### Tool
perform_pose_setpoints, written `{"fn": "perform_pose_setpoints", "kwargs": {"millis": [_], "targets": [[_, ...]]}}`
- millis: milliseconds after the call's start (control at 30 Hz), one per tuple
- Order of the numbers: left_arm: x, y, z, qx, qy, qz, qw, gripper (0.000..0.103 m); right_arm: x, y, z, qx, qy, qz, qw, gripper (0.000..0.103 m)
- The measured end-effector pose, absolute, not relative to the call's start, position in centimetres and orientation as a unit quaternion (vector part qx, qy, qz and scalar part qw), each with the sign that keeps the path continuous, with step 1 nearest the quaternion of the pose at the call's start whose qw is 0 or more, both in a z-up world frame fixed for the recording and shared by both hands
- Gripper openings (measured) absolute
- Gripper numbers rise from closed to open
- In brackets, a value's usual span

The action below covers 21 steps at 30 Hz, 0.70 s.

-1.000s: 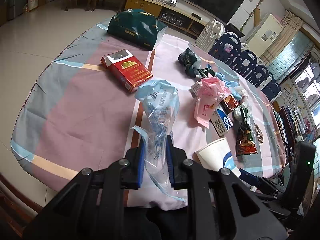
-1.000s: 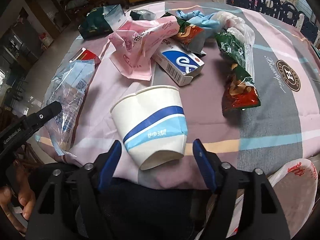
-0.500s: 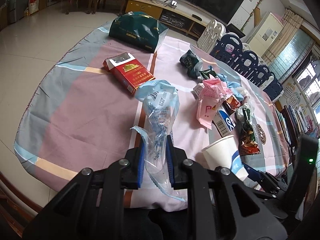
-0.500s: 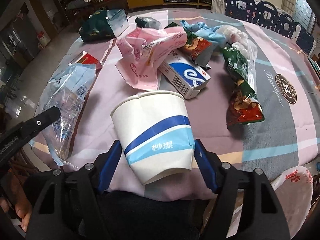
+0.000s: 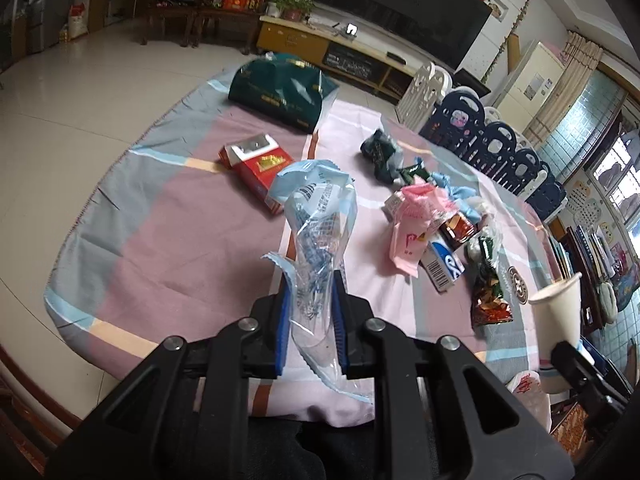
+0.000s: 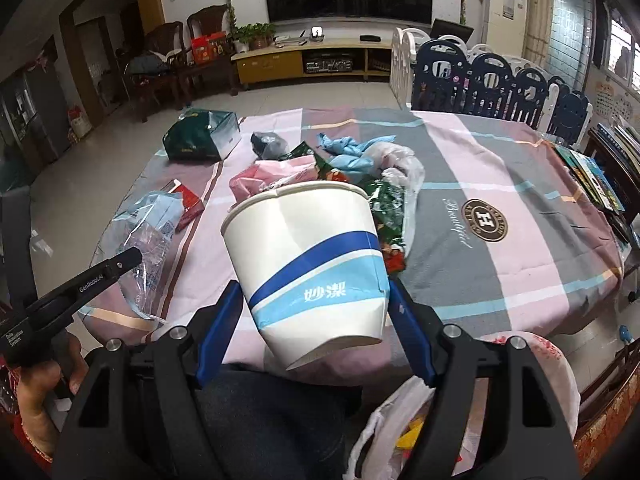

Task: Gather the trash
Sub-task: 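Grasp the white paper cup with the right tool while the left tool holds the plastic bag, then drop the paper cup and plastic bag into the wastebasket with both tools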

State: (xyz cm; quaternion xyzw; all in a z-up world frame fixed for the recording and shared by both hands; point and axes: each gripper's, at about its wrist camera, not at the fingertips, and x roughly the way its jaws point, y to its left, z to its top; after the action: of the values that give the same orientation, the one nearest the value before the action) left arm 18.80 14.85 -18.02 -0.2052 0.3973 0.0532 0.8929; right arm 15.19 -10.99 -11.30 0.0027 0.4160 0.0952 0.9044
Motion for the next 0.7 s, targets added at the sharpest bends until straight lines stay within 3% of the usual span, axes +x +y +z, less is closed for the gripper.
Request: {"fn": "perform_pose_setpoints", "kwargs": {"millis": [367, 700], "targets": [[14.1, 10.2, -9.4, -0.176, 0.334, -0.018, 0.926, 0.019, 10.9, -19.8, -7.6, 0.047, 0.396, 0.024, 0.916, 0.072], [11.1, 4.0, -8.3, -0.144, 0.356, -0.094, 0.919, 0.019, 5.8, -24.7, -7.9, 0.053, 0.404, -0.006, 0.913, 0.072]]}}
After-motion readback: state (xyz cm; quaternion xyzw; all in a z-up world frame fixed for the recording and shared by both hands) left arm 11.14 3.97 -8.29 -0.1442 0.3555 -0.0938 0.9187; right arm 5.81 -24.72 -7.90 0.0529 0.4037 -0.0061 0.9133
